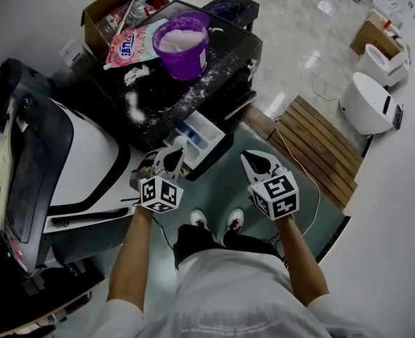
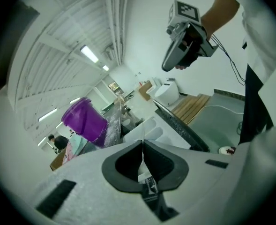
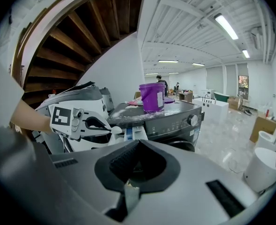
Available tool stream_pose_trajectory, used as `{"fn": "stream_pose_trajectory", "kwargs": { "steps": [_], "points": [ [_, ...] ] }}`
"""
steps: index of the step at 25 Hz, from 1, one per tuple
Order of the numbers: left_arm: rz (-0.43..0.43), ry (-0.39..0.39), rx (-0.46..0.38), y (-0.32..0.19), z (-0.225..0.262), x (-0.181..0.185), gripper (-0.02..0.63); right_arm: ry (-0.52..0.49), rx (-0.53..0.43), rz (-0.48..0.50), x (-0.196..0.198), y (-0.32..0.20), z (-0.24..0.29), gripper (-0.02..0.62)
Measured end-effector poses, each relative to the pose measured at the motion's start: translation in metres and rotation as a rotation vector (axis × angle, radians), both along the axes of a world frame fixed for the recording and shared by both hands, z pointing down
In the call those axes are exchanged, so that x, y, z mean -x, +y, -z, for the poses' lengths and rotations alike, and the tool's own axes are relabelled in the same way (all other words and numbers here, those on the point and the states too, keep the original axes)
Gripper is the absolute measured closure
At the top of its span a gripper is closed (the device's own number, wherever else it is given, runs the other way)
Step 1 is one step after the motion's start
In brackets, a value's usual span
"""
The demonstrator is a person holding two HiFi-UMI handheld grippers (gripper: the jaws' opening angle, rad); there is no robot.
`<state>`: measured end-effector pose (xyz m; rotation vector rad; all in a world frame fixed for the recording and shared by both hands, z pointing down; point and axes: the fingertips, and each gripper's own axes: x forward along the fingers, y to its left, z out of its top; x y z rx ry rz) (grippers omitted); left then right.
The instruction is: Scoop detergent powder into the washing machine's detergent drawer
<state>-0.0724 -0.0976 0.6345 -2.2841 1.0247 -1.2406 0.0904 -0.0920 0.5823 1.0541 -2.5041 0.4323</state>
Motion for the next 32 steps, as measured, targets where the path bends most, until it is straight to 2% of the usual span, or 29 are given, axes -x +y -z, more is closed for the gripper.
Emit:
{"fn": "stream_pose_trajectory", "kwargs": {
  "steps": [5, 12, 20, 23, 26, 32],
  "points": [
    [0.082, 0.119, 0.131, 0.001, -0.015, 0.015, 0.591, 0.004, 0.009, -0.001, 0.006, 0.001, -0.002, 0.589],
    [0.141, 0.288, 0.140, -0.006, 0.003, 0.023, 0.591, 0.005, 0.001, -0.018, 0.015, -0.002, 0.007, 0.589],
    [0.218, 0.681, 0.167, -0.012, 0.058, 0.032, 0.591, 0.006, -0.052, -0.045, 0.022, -0.019, 0.051, 0.589],
    [0.236, 0.781, 0.150, -0.017, 0.084, 0.039, 0.591, -0.001, -0.099, -0.060, 0.020, -0.032, 0.077, 0.589],
    [0.226, 0.819, 0.116, -0.023, 0.113, 0.043, 0.591, -0.009, -0.149, -0.078, 0.016, -0.045, 0.103, 0.589],
    [0.200, 0.838, 0.019, -0.035, 0.178, 0.049, 0.591, -0.003, -0.260, -0.066, 0.022, -0.067, 0.157, 0.589]
  ]
}}
